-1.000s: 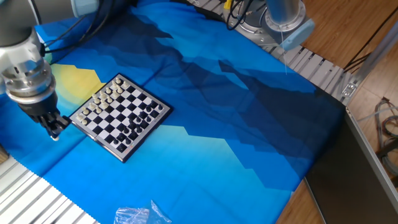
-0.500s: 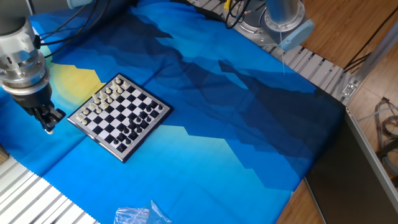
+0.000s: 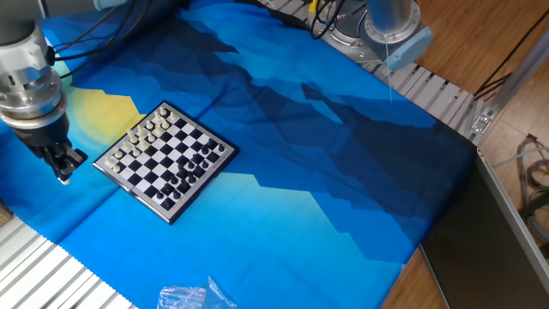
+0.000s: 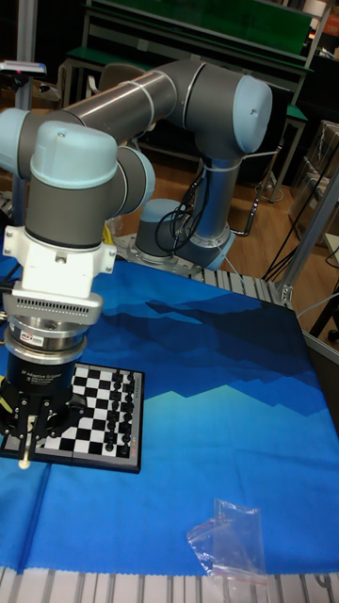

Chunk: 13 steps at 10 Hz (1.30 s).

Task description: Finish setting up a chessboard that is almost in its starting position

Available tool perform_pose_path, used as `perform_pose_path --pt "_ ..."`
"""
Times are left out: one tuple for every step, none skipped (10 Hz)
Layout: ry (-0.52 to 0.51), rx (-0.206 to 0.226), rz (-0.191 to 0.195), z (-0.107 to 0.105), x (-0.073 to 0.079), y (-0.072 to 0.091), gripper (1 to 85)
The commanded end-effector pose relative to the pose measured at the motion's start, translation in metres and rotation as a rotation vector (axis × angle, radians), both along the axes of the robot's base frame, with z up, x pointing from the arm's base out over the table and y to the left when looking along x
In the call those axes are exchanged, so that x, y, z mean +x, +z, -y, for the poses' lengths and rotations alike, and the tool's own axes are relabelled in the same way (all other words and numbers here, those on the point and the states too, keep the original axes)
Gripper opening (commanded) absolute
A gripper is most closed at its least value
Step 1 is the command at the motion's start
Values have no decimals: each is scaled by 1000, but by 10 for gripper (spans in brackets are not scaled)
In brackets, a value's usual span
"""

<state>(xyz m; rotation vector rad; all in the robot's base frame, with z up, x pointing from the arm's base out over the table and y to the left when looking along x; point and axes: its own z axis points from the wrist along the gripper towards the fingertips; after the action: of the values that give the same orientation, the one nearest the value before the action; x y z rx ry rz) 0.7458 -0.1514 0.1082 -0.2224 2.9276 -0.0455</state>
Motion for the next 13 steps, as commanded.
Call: perform_pose_path --pt "-27 35 19 -6 4 2 50" --pt "-32 48 9 -9 2 2 50" --pt "-29 43 8 -8 1 2 50" --pt "-26 40 6 -7 1 2 50" --pt "-23 37 8 -6 1 2 47" --pt "-20 36 11 -6 2 2 47" --pt "-15 35 14 -6 3 2 47" --pt "-15 35 17 -6 4 2 47" --pt "-14 35 17 -6 4 2 47" --pt "-11 34 20 -6 5 2 43" --pt "-7 34 23 -6 5 3 43" --pt "0 29 26 -6 6 3 40" --pt "11 30 29 -6 7 3 40"
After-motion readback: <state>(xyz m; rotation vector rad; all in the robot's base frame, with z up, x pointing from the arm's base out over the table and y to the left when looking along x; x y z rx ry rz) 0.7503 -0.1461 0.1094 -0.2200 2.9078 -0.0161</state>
